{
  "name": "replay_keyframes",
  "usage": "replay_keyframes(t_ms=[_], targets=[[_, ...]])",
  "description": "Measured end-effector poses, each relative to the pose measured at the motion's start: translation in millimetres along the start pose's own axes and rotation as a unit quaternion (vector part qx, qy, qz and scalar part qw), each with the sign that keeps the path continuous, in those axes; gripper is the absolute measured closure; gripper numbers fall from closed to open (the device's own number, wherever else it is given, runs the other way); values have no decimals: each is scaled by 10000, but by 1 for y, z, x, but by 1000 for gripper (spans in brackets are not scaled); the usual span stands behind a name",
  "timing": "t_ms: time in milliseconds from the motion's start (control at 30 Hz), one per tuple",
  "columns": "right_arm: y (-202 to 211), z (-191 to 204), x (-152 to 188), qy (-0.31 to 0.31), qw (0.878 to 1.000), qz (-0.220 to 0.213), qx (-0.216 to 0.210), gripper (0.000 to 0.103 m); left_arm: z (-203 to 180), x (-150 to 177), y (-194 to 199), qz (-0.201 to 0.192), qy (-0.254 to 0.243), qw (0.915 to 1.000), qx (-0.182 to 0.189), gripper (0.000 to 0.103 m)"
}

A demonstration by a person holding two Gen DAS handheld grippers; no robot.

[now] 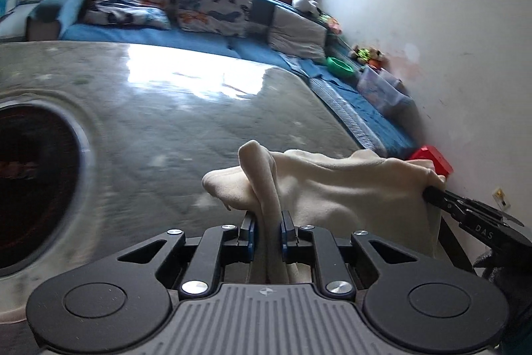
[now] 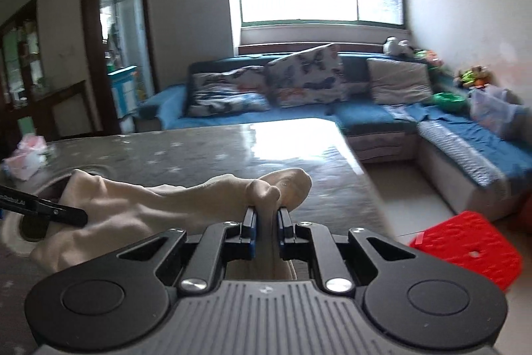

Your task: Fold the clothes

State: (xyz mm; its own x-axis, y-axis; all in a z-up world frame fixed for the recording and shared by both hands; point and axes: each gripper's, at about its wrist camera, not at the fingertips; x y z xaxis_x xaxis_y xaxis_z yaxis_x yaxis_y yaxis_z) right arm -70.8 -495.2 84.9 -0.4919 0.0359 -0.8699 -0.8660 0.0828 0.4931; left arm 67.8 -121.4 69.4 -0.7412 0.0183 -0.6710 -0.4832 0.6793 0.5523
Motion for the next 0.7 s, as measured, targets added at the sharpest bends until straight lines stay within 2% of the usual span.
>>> replay_keyframes(t_ms=[133,333,467,533,633,700], targets=[[-7,-21,1,-24,9997,50,257,92,-17,-2,-28,155,-96,9998,80,88],[-21,-46,8,-76,9981,174,579,92,-22,1,-58,346,-110,9992,165,87],[-36,-55,19,-101,9967,393,710,92,-19,4,-75,566,-111,9983,43,87],[-45,-61,26,-136,9956,555,744,92,-16,5,-80,643,-116,9979,-34,81],[-56,-65,35,-77,9935,810,802,90,-12,5,-80,680,-165,9973,-222,79],[-57,-67,36,-64,9923,832,919,88,-9,2,-78,648,-196,9973,-287,76]])
Point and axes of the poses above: each gripper's, at about its wrist camera, not at the fingertips, and y roughly against the way its jaws point, z to its left, x to its underside, and after that the axes turned 9 degrees about x, right-handed
